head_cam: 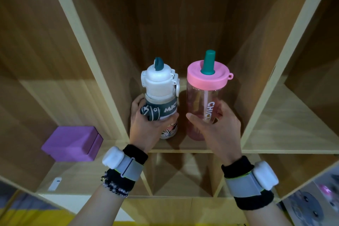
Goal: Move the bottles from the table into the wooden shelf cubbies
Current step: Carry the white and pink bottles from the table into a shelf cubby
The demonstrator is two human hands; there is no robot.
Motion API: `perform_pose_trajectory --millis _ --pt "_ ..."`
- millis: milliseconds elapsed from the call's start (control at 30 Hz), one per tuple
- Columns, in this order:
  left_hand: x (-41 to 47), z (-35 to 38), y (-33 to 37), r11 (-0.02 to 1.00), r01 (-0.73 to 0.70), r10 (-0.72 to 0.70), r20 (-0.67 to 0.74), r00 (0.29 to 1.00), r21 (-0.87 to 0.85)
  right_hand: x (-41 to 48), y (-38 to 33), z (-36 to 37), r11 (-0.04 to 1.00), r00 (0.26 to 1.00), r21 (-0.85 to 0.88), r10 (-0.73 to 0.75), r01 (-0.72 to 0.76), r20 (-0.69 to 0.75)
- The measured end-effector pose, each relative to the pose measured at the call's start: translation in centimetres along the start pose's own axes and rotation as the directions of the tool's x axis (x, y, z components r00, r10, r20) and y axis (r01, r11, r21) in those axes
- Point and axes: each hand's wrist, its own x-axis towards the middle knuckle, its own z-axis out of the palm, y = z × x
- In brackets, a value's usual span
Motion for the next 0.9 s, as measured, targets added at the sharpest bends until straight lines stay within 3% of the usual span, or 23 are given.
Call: perform_pose_trajectory --millis 300,533,667,900 --pt "-0.8 0.5 1.3 0.994 0.103 -0.104 -0.003 0.995 -0.034 0.2 1.4 0.8 1.0 1.0 -0.011 -0.007 0.007 0.001" --pt "-0.8 1.1 0.2 0.975 0.156 -0.149 0.056 0.987 -0.16 -1.1 2.7 0.8 0.992 0.997 0.123 0.024 -0.032 0.068" --pt "-0.9 1.3 -0.1 0.951 0.204 -0.195 0.062 0.979 -0.231 -1.7 4.3 1.3 0.999 0.998 0.034 0.034 -0.036 0.062" --pt "-1.7 1.2 0.3 0.968 0.134 -0.134 0.016 0.991 -0.213 -2.0 4.9 1.8 0.998 0.997 0.042 0.043 -0.045 0.061"
